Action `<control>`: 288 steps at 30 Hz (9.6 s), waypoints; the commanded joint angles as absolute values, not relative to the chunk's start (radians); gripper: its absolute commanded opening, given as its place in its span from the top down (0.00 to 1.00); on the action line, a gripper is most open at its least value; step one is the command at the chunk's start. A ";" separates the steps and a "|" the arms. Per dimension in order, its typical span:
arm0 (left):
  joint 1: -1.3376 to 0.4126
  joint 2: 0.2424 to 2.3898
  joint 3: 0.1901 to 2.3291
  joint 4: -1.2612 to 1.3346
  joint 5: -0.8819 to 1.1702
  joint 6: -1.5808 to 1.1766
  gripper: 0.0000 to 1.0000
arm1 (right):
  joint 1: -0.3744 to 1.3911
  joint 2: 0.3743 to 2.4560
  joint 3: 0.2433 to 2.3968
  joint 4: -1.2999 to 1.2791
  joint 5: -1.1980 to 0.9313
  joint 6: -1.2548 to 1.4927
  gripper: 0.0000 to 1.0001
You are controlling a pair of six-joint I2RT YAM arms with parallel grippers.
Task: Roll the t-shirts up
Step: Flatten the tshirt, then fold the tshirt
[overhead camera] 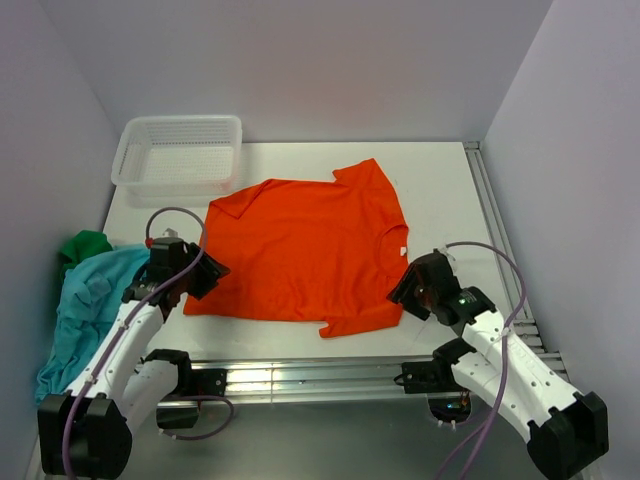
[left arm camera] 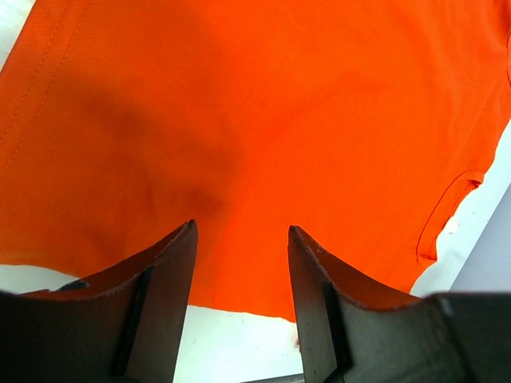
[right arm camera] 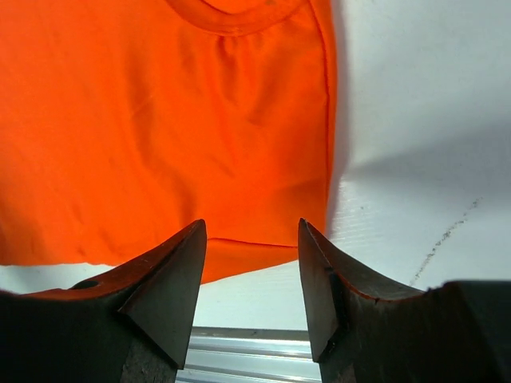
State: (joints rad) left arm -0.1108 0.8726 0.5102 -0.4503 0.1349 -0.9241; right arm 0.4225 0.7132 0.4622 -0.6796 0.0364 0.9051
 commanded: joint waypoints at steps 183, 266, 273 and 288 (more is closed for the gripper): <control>-0.132 1.017 0.597 -0.830 -0.055 -1.181 0.51 | 0.405 0.621 0.486 -0.514 0.342 0.989 1.00; -0.187 1.143 0.879 -0.913 -0.138 -1.106 1.00 | 0.400 0.470 0.684 -1.057 0.440 1.201 1.00; -0.187 1.175 0.888 -0.900 -0.137 -1.111 1.00 | 0.402 0.548 0.733 -1.088 0.483 1.200 1.00; -0.187 1.311 0.974 -0.899 -0.166 -1.108 1.00 | 0.400 0.888 0.942 -0.917 0.505 0.871 1.00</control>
